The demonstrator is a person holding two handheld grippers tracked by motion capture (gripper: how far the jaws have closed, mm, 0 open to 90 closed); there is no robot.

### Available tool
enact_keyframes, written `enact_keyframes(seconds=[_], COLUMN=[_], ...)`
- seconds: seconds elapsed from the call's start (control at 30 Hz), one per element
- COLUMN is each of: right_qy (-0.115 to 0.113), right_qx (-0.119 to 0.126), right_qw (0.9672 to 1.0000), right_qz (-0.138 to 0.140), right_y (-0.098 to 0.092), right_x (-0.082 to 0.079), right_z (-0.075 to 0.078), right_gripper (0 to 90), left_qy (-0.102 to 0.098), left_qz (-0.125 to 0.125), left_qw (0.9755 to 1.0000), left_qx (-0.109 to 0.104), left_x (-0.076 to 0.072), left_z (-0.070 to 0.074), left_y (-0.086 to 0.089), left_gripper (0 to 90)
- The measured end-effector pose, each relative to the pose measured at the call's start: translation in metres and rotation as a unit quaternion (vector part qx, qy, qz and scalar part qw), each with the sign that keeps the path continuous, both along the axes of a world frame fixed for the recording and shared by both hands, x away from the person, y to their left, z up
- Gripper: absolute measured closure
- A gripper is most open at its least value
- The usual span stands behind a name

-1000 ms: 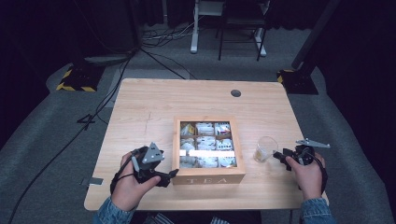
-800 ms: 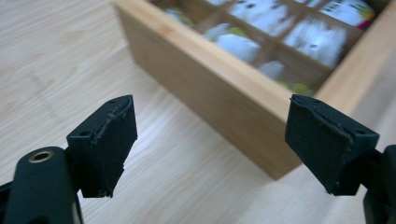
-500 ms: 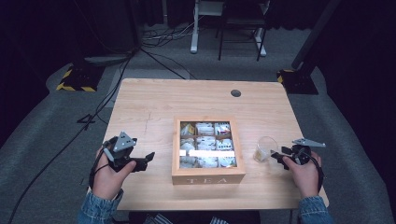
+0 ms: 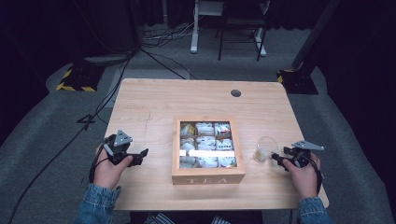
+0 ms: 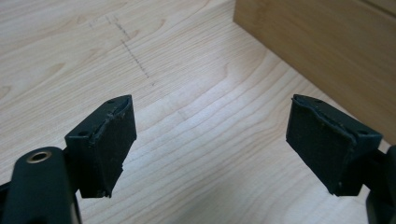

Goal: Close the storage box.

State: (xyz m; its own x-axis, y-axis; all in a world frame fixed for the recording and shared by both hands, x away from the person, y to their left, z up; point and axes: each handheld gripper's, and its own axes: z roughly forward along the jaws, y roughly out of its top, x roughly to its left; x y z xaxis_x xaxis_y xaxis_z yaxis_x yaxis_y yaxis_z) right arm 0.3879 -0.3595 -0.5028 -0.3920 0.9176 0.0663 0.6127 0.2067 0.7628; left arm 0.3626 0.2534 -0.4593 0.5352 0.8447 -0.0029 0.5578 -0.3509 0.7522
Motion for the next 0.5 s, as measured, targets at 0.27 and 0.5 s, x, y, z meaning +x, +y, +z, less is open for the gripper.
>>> enact_keyframes(seconds=[0.27,0.5], right_qy=[-0.004,-0.005], right_qx=[-0.017,-0.029], right_qw=[0.9998,0.9994], right_qz=[0.011,0.018], right_y=[0.002,0.003], right_x=[0.001,0.001], right_z=[0.0,0.0], right_gripper=[32.0,31.1], left_qy=[0.026,0.058], left_qz=[0.015,0.021], left_qw=[0.9982,0.9955], left_qx=[0.052,0.072], left_x=[0.012,0.019], left_z=[-0.018,-0.03], left_y=[-0.002,-0.004], left_gripper=[16.4,16.6])
